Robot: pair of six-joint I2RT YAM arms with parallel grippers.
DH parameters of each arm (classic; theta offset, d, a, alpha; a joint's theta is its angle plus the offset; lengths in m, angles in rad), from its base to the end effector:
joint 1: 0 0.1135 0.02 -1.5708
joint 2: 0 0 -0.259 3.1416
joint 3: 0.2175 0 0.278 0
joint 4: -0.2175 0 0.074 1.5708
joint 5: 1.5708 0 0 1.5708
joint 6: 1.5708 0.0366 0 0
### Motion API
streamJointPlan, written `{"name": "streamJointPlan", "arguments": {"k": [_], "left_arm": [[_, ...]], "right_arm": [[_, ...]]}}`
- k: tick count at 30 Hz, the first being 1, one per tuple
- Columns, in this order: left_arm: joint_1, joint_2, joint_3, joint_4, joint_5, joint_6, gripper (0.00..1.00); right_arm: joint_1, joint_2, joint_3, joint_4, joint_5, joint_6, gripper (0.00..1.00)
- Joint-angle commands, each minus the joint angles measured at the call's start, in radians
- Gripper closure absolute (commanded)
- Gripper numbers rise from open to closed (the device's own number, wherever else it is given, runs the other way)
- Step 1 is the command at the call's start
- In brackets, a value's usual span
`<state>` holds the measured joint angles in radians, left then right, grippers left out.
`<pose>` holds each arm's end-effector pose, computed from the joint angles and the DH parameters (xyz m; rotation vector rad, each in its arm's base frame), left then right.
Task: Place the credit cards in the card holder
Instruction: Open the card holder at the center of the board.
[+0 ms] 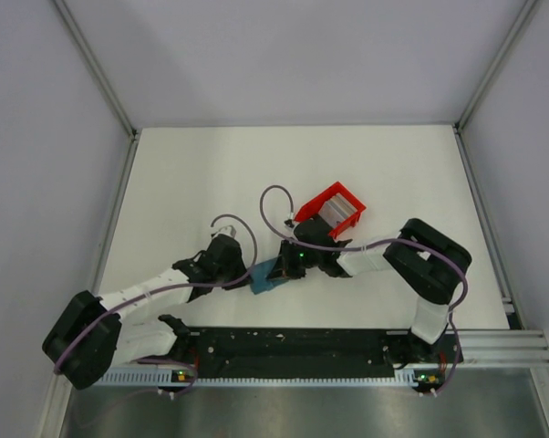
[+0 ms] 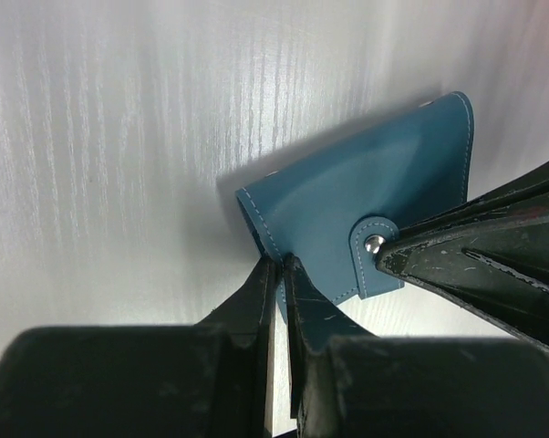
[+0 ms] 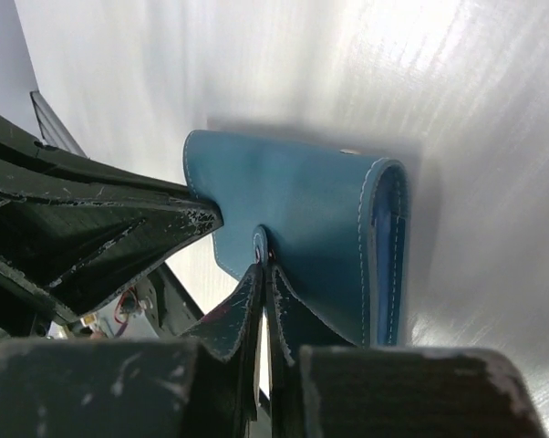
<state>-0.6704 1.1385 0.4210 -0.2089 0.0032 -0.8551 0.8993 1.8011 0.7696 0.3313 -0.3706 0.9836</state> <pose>0.1738 -0.1380 0.1270 -0.2395 2.6015 -0.6056 0.2090 0.2844 0.0939 -0.1178 2.6282 1.2745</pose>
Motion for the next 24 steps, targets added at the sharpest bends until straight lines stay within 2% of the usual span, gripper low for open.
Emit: {"name": "streamJointPlan", "arguments": {"k": [1, 9, 14, 17, 20, 24], "left_arm": [[-0.023, 0.033, -0.037, 0.022, 0.047, -0.048, 1.00], [-0.023, 0.043, -0.025, -0.047, -0.041, -0.137, 1.00], [-0.023, 0.032, -0.018, -0.115, -0.094, -0.177, 1.00], [-0.023, 0.009, -0.019, -0.136, -0.118, -0.180, 1.00], [-0.023, -0.012, -0.019, -0.135, -0.120, -0.177, 0.98], [-0.023, -0.020, -0.014, -0.132, -0.115, -0.176, 0.96]], "right_arm": [[0.067, 0.081, 0.048, 0.074, -0.065, -0.092, 1.00], [0.089, 0.052, 0.013, 0.235, -0.218, -0.261, 1.00], [0.089, -0.005, -0.041, 0.198, -0.260, -0.336, 1.00], [0.089, -0.060, -0.085, 0.102, -0.272, -0.411, 1.00], [0.087, -0.083, -0.085, -0.052, -0.277, -0.503, 0.89], [0.087, -0.085, -0.081, -0.178, -0.269, -0.572, 0.82]]}}
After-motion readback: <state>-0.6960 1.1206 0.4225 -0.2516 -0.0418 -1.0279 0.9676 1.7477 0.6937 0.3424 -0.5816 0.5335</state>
